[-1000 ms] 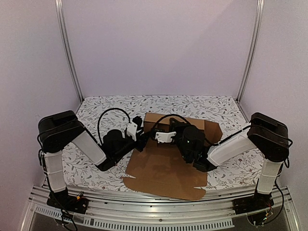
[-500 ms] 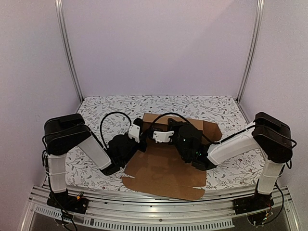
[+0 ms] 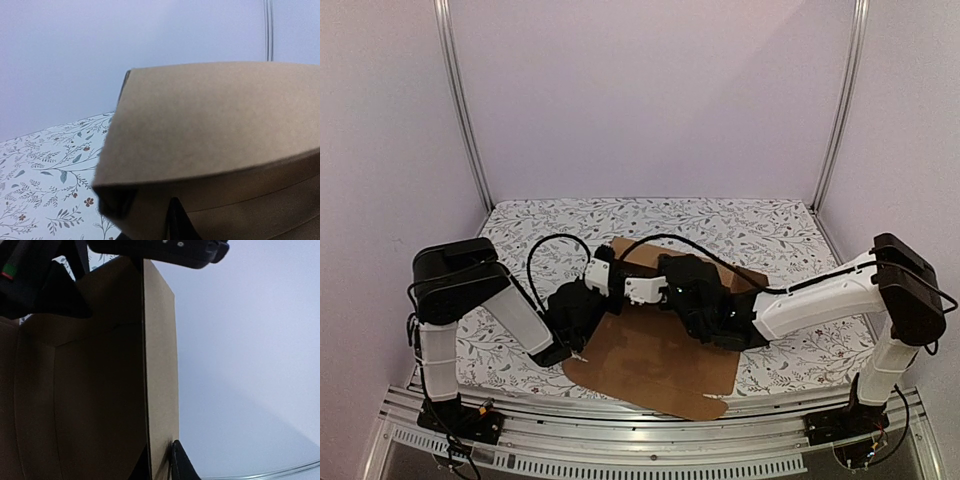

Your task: Fold the paper box

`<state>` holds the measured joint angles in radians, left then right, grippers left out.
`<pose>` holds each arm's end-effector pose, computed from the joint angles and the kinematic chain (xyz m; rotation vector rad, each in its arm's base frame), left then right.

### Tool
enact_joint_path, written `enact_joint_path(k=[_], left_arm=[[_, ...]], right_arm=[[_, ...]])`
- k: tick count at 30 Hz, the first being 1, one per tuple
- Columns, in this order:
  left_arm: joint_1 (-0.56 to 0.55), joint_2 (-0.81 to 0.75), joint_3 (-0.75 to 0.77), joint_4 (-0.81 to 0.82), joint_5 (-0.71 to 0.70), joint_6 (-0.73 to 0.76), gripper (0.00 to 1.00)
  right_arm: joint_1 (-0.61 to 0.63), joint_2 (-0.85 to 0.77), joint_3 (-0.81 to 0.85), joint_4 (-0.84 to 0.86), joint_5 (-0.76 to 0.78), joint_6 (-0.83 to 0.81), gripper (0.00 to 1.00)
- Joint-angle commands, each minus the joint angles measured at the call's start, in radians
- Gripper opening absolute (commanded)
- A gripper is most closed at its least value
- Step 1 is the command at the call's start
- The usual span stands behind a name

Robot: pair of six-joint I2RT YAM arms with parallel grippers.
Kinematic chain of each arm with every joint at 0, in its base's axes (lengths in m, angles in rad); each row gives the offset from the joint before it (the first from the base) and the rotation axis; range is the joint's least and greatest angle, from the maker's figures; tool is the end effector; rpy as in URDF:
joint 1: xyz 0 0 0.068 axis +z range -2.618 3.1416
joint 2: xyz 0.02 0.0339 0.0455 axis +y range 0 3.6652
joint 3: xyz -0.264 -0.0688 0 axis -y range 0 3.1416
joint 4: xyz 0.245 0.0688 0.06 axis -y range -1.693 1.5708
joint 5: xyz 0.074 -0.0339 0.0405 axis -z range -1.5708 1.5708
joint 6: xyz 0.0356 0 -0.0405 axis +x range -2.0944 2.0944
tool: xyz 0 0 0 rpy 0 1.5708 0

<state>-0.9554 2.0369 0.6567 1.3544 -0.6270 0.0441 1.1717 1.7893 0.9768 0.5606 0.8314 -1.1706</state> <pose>0.2172 -0.2711 0.1175 0.3072 1.5658 -0.2095 0.1735 0.3438 0.2102 -1.3426 1.2000 -0.7513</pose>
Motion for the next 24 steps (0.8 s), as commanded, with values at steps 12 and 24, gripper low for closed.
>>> enact_joint_path(k=[12, 24], left_arm=[[0.017, -0.079, 0.064, -0.035, 0.057, -0.004, 0.13], [0.074, -0.183, 0.056, -0.268, 0.373, -0.040, 0.13]], right_arm=[[-0.063, -0.196, 0.476, -1.367, -0.584, 0.575, 0.71], [-0.566, -0.309, 0.706, -1.520, -1.115, 0.670, 0.80]])
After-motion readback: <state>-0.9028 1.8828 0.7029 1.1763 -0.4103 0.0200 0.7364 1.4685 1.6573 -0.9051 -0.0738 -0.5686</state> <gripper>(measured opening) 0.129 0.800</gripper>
